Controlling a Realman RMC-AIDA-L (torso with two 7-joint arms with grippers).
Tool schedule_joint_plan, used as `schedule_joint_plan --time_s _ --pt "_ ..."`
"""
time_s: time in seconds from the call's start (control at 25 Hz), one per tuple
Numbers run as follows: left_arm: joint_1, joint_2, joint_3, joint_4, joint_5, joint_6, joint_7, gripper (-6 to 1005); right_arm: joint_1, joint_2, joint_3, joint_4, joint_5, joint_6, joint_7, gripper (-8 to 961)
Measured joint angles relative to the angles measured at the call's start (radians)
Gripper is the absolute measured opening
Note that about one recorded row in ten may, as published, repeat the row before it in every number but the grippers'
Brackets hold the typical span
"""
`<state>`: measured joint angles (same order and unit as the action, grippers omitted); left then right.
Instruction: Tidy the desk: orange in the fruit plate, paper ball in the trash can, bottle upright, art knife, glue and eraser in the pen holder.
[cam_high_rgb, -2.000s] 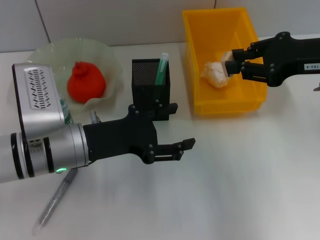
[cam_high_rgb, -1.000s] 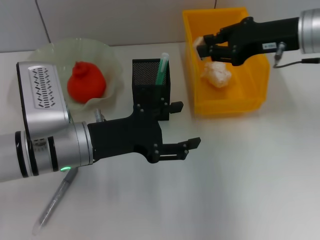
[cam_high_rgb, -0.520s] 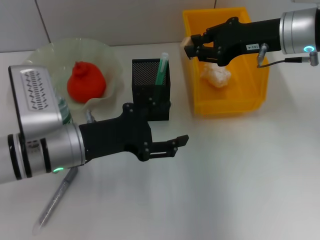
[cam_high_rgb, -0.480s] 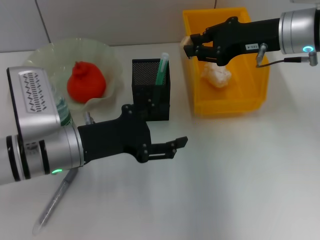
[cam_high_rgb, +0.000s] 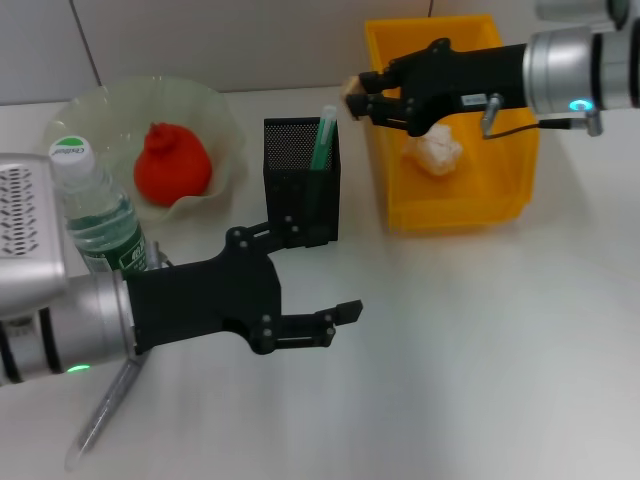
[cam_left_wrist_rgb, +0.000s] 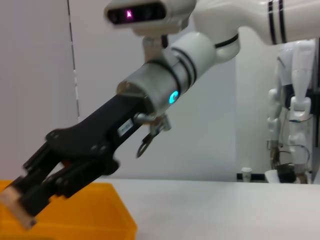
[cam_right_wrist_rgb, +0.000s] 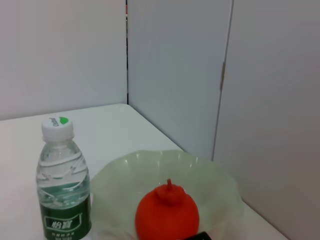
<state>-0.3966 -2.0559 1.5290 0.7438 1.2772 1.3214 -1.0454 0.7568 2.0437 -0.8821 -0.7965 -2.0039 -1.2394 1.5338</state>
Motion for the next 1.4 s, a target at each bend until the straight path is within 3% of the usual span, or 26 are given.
schedule_joint_plan --time_s 0.12,0.52,1.4 --pt "0.009 0.003 -0.054 -0.001 0.03 0.068 0.005 845 0.018 0.007 -0.002 0.023 0.0 0.022 -0.012 266" --pt "0.013 0.009 -0.084 -0.001 0.045 0.115 0.005 846 0.086 0.03 -0.003 0.128 0.002 0.125 -0.078 268" --pt "0.011 0.009 -0.086 -0.001 0.047 0.118 0.006 845 0.102 0.033 -0.003 0.215 0.044 0.161 -0.133 274"
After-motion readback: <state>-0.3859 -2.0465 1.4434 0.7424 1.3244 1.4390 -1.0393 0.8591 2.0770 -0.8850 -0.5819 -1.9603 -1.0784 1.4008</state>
